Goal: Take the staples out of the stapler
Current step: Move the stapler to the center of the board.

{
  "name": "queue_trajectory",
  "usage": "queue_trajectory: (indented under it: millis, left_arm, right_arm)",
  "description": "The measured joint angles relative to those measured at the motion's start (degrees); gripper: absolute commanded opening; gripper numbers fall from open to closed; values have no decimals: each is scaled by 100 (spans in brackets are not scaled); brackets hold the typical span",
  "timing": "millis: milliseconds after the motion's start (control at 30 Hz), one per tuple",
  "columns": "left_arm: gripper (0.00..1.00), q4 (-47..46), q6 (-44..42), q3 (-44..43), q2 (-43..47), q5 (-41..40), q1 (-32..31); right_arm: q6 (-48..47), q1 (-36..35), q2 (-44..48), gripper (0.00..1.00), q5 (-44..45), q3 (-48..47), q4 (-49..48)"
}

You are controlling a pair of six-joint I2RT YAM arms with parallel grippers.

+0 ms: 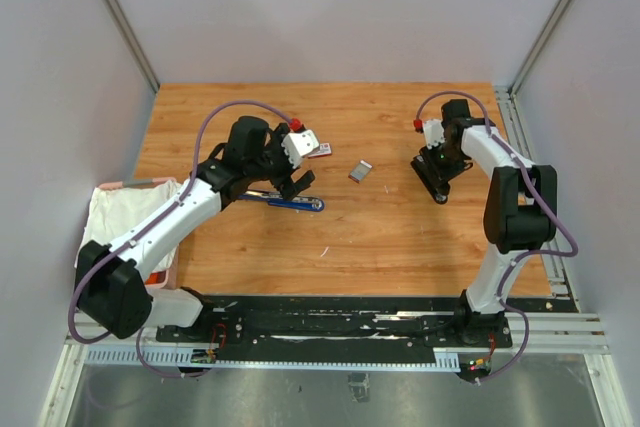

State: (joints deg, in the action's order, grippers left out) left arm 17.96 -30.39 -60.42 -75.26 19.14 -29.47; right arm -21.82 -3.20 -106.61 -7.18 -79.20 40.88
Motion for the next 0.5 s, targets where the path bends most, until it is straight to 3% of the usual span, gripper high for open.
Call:
queue_trajectory:
  millis: [333, 500]
  left_arm:
    - [98, -4, -87, -7, -20, 31, -2]
    - [98, -35, -118, -90, -76, 184, -2]
  right_arm:
    - [-457, -90, 529, 16, -459, 487, 118]
    - [-920, -461, 1034, 16, -688, 1034, 138]
